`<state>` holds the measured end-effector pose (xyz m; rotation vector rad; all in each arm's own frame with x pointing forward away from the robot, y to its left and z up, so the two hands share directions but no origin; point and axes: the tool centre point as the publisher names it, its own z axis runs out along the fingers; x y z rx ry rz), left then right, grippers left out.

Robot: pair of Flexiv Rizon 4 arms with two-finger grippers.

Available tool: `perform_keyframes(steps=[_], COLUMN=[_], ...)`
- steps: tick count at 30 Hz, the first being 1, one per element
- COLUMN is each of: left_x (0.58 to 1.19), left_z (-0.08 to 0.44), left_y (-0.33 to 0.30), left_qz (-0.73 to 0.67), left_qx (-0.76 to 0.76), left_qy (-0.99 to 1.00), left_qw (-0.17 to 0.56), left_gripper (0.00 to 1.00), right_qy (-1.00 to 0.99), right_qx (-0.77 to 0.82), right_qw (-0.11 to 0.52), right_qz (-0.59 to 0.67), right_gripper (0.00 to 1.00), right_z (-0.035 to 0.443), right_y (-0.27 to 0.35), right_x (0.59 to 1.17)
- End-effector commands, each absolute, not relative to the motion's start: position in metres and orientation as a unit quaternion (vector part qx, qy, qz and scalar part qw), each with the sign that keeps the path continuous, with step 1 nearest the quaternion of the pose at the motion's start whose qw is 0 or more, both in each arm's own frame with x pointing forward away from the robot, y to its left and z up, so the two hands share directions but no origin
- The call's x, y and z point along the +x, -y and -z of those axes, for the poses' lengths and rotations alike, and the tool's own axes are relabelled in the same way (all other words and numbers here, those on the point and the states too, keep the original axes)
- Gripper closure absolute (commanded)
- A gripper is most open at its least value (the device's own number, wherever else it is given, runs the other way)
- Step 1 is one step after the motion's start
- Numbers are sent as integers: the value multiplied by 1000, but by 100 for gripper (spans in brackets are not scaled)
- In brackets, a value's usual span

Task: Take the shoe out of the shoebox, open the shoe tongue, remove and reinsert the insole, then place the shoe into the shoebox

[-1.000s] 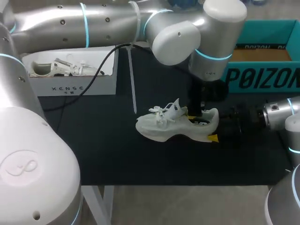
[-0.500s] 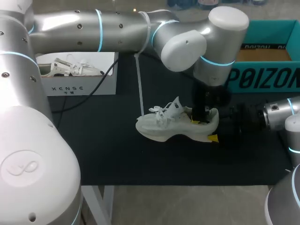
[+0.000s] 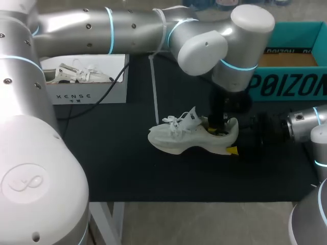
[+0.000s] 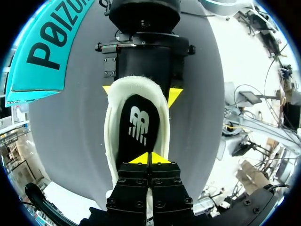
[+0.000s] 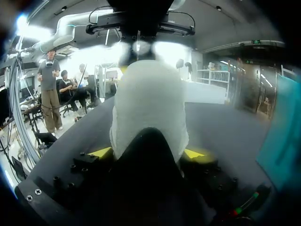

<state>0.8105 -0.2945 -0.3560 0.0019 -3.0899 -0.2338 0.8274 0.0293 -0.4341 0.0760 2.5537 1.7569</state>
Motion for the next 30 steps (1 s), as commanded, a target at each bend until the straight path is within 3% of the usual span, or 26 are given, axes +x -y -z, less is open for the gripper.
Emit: perform_keyframes(steps=[1, 16, 18, 19, 21, 30], left_x=[807, 798, 798, 798, 797, 800], left_z=[369, 381, 381, 381, 382, 387], left_y=[299, 288, 288, 288, 288, 290], left_qz=[83, 93, 94, 94, 95, 94], left_qx=[-2, -4, -6, -10, -13, -17], left_qy=[996, 995, 995, 995, 995, 995], left_qw=[27, 41, 41, 39, 38, 40], left_gripper=[100, 100, 84, 65, 57, 63], right_qy=[-824, -824, -824, -824, -824, -824], right_qx=[25, 25, 25, 25, 25, 25], right_qw=[21, 21, 21, 21, 21, 21], right_qz=[-566, -566, -566, -566, -566, -566], right_gripper=[100, 100, 100, 100, 100, 100], right_z=[440, 440, 440, 440, 440, 440], right_y=[-31, -31, -31, -31, -31, -31], right_x=[828, 828, 828, 828, 828, 828])
